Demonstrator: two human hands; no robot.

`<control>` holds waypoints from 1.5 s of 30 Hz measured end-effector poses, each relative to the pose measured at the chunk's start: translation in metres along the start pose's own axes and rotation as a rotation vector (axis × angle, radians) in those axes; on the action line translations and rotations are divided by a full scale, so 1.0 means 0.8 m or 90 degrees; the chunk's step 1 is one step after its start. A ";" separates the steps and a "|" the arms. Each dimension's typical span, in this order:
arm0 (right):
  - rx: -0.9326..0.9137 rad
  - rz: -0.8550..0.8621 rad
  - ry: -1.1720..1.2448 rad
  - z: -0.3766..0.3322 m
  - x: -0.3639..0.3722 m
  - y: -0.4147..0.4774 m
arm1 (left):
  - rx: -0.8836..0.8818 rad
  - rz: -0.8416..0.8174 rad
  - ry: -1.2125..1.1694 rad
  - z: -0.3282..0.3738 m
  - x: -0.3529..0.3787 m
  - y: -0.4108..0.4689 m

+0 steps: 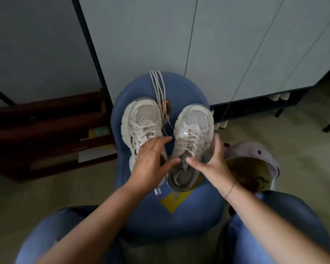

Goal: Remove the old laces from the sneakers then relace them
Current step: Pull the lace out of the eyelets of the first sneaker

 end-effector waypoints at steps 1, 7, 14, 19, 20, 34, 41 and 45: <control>0.049 -0.015 0.036 0.007 0.006 -0.005 | 0.012 0.011 0.004 0.002 -0.001 -0.001; 0.083 -0.047 0.137 0.036 0.024 0.011 | -0.013 0.003 -0.002 0.006 -0.004 0.004; -0.010 -0.028 0.220 -0.008 -0.016 -0.004 | -0.132 0.007 -0.247 0.017 -0.013 0.006; -0.103 -0.154 0.199 -0.079 -0.036 -0.011 | -0.218 -0.069 -0.577 0.039 -0.008 0.034; -0.117 -0.193 0.198 -0.092 -0.034 -0.011 | -0.210 -0.092 -0.622 0.045 -0.006 0.043; -0.366 0.091 -0.059 -0.128 -0.066 -0.020 | -0.222 0.013 -0.721 0.043 0.012 0.056; -0.437 0.151 -0.166 -0.142 -0.064 -0.034 | -0.211 0.041 -0.675 0.032 0.003 0.058; -0.432 0.240 -0.257 -0.144 -0.066 -0.035 | -0.188 0.066 -0.624 0.040 0.000 0.059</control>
Point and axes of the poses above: each hand's wrist, its own y-axis towards the middle knuckle, its own x-axis out of the palm, z = x × y, the point moved 8 cm from there along y, towards the middle knuckle, and after that the axes turned 1 degree about -z, right-handed, at the moved point
